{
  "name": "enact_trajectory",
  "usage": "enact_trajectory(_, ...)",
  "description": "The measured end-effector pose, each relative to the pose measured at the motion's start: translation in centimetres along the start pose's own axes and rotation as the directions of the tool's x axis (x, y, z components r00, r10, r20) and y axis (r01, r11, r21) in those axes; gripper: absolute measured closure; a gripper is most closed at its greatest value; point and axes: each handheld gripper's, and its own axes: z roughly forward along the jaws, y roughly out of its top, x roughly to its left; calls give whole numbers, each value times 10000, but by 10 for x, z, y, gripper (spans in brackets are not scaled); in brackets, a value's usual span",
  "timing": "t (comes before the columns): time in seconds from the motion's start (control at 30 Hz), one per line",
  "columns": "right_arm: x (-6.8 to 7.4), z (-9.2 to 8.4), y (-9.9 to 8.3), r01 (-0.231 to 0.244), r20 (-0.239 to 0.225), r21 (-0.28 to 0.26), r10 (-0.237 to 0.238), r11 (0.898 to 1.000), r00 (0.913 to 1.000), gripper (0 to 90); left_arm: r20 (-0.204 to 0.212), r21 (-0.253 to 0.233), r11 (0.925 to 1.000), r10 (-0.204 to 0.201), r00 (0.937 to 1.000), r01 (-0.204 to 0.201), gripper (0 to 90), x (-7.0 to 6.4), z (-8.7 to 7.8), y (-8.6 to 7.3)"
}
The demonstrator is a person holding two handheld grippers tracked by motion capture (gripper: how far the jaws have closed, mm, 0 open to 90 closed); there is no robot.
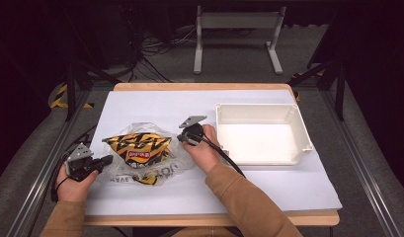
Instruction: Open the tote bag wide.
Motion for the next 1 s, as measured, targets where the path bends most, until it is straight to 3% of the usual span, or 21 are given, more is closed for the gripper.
enact_trajectory(0.1,-2,4,-4,-256,105,417,252,9988,9996,900,-42,-99,9999,-83,10000,83,886,1,-1,0)
enact_trajectory(0.2,-1,4,-5,-269,68,363,266,9990,9996,885,-68,-217,9996,-168,9998,166,860,1,-2,-1)
enact_trajectory(0.27,-1,0,-4,-316,-53,81,317,9995,9995,844,-112,-406,9989,-241,9996,236,777,1,-4,-1)
enact_trajectory(0.33,-1,-4,-4,-358,-100,-141,357,9993,9993,809,-66,-541,9980,-326,9994,322,634,1,-5,0)
enact_trajectory(0.37,-1,-7,-3,-385,-99,-335,382,9987,9992,775,-43,-653,9970,-415,9991,411,634,1,-6,0)
enact_trajectory(0.43,-1,-14,-3,-452,-87,-750,447,9962,9990,711,-59,-883,9945,-569,9984,562,484,1,-9,1)
enact_trajectory(0.57,0,-30,-1,-546,-185,-1439,525,9881,9985,641,-28,-1274,9893,-715,9974,706,380,2,-15,2)
enact_trajectory(0.67,-1,-39,-1,-462,-138,-1745,445,9836,9989,606,34,-1478,9857,-817,9967,813,354,2,-18,2)
enact_trajectory(0.8,-3,-60,1,-393,-248,-2456,343,9686,9991,560,18,-1805,9791,-946,9955,934,320,3,-22,2)
enact_trajectory(1.0,-7,-79,4,-331,-393,-3162,218,9481,9990,531,63,-2101,9729,-973,9952,964,304,2,-26,3)
